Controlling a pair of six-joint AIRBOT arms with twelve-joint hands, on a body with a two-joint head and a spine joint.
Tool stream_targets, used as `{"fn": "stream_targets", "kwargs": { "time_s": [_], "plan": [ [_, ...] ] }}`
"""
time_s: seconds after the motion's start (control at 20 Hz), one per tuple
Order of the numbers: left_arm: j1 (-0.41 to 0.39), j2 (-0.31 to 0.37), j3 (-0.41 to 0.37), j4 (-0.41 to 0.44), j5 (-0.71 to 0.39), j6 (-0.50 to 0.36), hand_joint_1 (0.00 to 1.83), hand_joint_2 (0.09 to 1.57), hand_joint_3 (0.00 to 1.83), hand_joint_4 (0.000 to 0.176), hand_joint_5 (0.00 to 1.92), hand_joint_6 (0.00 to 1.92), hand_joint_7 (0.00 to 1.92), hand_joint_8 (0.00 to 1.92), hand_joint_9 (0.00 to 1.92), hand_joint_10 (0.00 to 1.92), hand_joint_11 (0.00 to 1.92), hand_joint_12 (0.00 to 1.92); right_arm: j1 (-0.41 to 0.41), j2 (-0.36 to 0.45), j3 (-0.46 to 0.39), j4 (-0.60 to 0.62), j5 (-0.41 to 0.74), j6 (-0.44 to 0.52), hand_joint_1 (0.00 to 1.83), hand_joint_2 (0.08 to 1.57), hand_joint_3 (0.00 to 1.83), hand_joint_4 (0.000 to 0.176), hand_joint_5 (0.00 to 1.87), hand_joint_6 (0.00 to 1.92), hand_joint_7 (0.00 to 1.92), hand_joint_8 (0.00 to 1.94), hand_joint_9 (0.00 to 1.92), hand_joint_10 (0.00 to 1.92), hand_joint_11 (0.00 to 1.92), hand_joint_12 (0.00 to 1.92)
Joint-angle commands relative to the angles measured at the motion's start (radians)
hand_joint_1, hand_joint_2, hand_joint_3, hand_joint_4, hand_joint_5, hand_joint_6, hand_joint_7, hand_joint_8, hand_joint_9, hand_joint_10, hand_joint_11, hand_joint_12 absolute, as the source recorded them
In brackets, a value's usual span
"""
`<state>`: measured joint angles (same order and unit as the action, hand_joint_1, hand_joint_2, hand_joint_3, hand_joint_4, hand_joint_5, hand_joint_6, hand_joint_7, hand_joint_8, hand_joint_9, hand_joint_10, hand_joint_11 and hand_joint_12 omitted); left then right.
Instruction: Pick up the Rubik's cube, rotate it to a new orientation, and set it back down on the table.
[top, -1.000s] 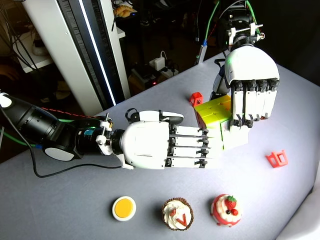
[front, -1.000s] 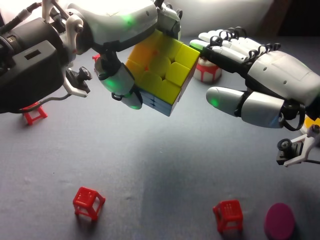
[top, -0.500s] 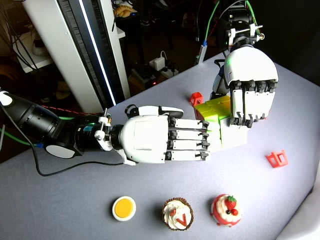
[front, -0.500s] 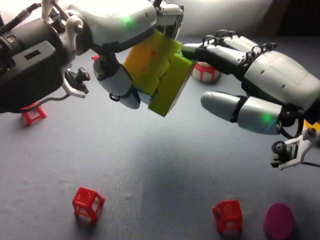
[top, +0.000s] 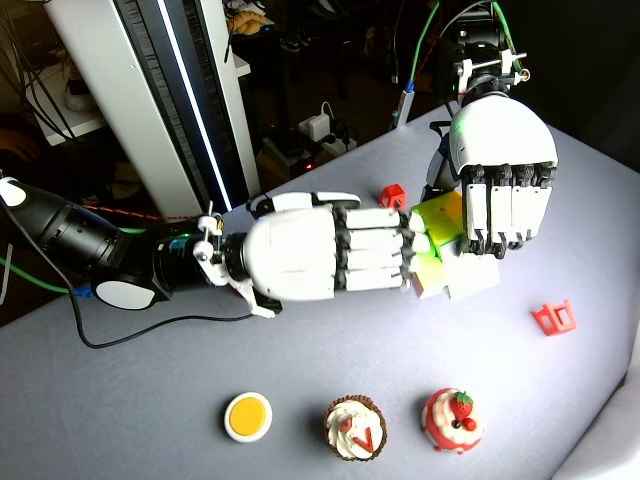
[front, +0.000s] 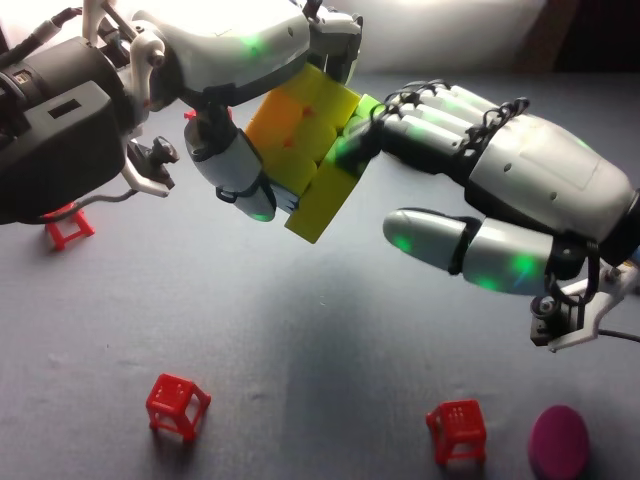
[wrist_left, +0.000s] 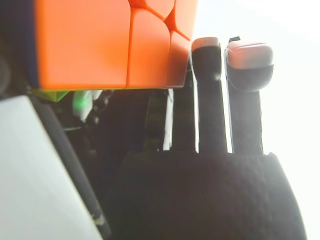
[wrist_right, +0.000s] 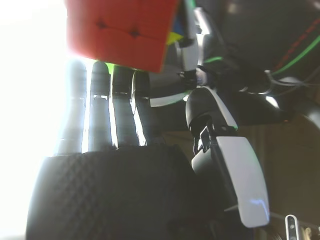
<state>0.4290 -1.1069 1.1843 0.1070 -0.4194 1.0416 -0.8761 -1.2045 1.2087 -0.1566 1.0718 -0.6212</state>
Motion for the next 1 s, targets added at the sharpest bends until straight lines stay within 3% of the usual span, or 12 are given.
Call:
{"fn": "stream_targets", "kwargs": {
  "time_s": [0.0, 0.05, 0.1, 0.15, 0.2, 0.25, 0.4, 0.5, 0.55, 0.65, 0.8, 0.95],
  "plan": [
    [-0.016, -0.003, 0.004, -0.018, -0.167, -0.006, 1.34, 1.21, 0.01, 0.000, 0.65, 1.36, 0.80, 1.23, 0.80, 1.48, 0.71, 1.74, 0.013, -0.004, -0.007, -0.012, 0.112, 0.009, 0.15, 1.48, 0.00, 0.000, 0.21, 1.06, 0.11, 1.09, 0.00, 1.31, 0.00, 1.77],
    [-0.016, -0.004, 0.005, -0.019, -0.166, -0.006, 1.42, 1.28, 0.04, 0.000, 0.27, 1.14, 0.59, 1.49, 0.62, 1.78, 0.68, 1.88, 0.013, -0.004, -0.007, -0.020, 0.111, 0.009, 0.12, 1.49, 0.00, 0.000, 0.15, 0.99, 0.09, 1.04, 0.00, 1.32, 0.00, 1.76],
    [-0.016, -0.005, 0.005, -0.020, -0.165, -0.006, 1.32, 1.34, 0.03, 0.000, 0.35, 1.40, 0.57, 1.71, 0.61, 1.89, 0.85, 1.91, 0.013, -0.004, -0.007, -0.026, 0.111, 0.009, 0.11, 1.48, 0.00, 0.000, 0.13, 0.92, 0.08, 0.96, 0.00, 1.23, 0.00, 1.73],
    [-0.016, -0.005, 0.005, -0.020, -0.165, -0.006, 0.90, 1.52, 0.14, 0.000, 0.08, 1.23, 0.43, 1.44, 0.45, 1.66, 0.52, 1.92, 0.013, -0.004, -0.007, -0.032, 0.111, 0.009, 0.11, 1.46, 0.00, 0.000, 0.09, 0.84, 0.06, 0.89, 0.00, 1.12, 0.00, 1.66],
    [-0.016, -0.005, 0.006, -0.020, -0.165, -0.006, 1.13, 1.44, 0.06, 0.000, 0.07, 1.08, 0.44, 1.76, 0.55, 1.61, 0.64, 1.91, 0.014, -0.004, -0.007, -0.037, 0.111, 0.009, 0.08, 1.45, 0.00, 0.000, 0.05, 0.76, 0.05, 0.78, 0.00, 0.99, 0.00, 1.52],
    [-0.016, -0.006, 0.006, -0.020, -0.164, -0.006, 0.98, 1.54, 0.18, 0.000, 0.01, 0.41, 0.09, 1.26, 0.11, 1.48, 0.13, 1.92, 0.014, -0.004, -0.007, -0.041, 0.111, 0.009, 0.05, 1.47, 0.00, 0.000, 0.08, 0.77, 0.07, 0.75, 0.00, 1.00, 0.00, 1.48],
    [-0.015, -0.006, 0.006, -0.020, -0.164, -0.007, 0.75, 1.55, 0.23, 0.000, 0.00, 0.11, 0.07, 0.97, 0.06, 1.38, 0.06, 1.92, 0.014, -0.004, -0.009, -0.046, 0.112, 0.009, 0.09, 1.46, 0.00, 0.000, 0.09, 0.77, 0.10, 0.75, 0.00, 1.08, 0.00, 1.54],
    [-0.013, -0.007, 0.007, -0.022, -0.163, -0.008, 0.75, 1.55, 0.23, 0.000, 0.00, 0.11, 0.07, 0.97, 0.06, 1.38, 0.06, 1.92, 0.014, 0.002, -0.017, -0.047, 0.122, 0.009, 0.09, 1.46, 0.00, 0.000, 0.09, 0.77, 0.10, 0.75, 0.00, 1.08, 0.00, 1.54],
    [-0.009, -0.011, 0.011, -0.030, -0.162, -0.008, 1.05, 1.38, 0.09, 0.000, 0.41, 1.32, 0.47, 1.55, 0.58, 1.81, 0.73, 1.92, 0.014, 0.003, -0.027, -0.051, 0.131, 0.009, 0.09, 1.48, 0.00, 0.000, 0.07, 0.76, 0.09, 0.76, 0.00, 1.13, 0.00, 1.58],
    [0.000, -0.020, 0.020, -0.035, -0.159, -0.018, 1.24, 1.18, 0.00, 0.000, 0.98, 0.89, 0.82, 1.45, 0.70, 1.76, 0.71, 1.92, 0.021, 0.022, -0.057, -0.051, 0.137, 0.009, 0.15, 1.48, 0.00, 0.000, 0.20, 1.11, 0.23, 1.16, 0.13, 1.47, 0.00, 1.90],
    [0.021, -0.032, 0.043, -0.044, -0.159, -0.058, 1.35, 1.27, 0.00, 0.000, 0.82, 1.18, 0.78, 1.35, 0.73, 1.59, 0.72, 1.92, 0.027, 0.088, -0.106, -0.046, 0.167, 0.009, 0.21, 1.44, 0.00, 0.000, 0.07, 1.15, 0.09, 1.19, 0.12, 1.55, 0.00, 1.92],
    [0.032, -0.029, 0.047, -0.052, -0.165, -0.069, 1.23, 1.22, 0.00, 0.000, 0.98, 0.96, 0.89, 1.31, 0.78, 1.64, 0.64, 1.92, 0.027, 0.137, -0.135, -0.009, 0.195, 0.009, 0.21, 1.39, 0.00, 0.000, 0.00, 1.13, 0.00, 1.15, 0.02, 1.57, 0.00, 1.92]
  ]
}}
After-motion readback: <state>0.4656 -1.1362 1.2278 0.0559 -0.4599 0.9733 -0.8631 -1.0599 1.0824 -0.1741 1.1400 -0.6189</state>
